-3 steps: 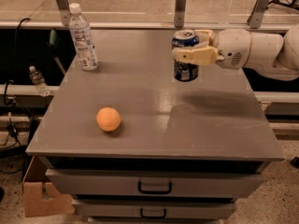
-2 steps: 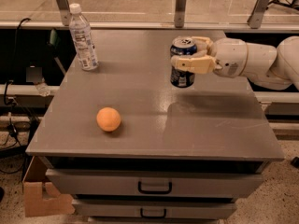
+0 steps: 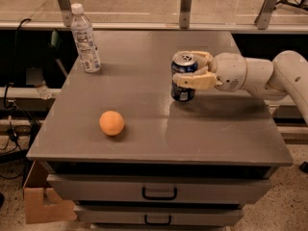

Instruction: Place pepsi can upright

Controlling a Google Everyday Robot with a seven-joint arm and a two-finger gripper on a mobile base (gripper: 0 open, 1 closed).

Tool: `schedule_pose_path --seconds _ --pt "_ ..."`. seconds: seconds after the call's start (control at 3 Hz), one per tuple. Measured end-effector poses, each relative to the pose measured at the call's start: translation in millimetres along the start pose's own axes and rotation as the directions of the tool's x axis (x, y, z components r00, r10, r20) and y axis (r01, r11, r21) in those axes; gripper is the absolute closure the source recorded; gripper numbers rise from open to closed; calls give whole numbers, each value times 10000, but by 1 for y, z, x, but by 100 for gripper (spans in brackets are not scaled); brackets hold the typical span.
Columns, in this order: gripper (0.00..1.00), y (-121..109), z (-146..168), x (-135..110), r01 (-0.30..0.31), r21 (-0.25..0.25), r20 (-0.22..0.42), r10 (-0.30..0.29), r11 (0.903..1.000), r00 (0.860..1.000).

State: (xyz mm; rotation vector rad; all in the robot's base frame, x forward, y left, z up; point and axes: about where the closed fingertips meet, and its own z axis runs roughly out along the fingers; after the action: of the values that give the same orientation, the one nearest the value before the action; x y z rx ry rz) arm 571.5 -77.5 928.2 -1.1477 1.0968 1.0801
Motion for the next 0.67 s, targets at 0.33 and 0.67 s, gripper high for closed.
schedule_pose_path --seconds 0.33,0.67 --pt "59 5 2 10 62 -337 63 -60 9994 10000" --pt "37 9 2 15 114 -529 83 -110 9985 9999"
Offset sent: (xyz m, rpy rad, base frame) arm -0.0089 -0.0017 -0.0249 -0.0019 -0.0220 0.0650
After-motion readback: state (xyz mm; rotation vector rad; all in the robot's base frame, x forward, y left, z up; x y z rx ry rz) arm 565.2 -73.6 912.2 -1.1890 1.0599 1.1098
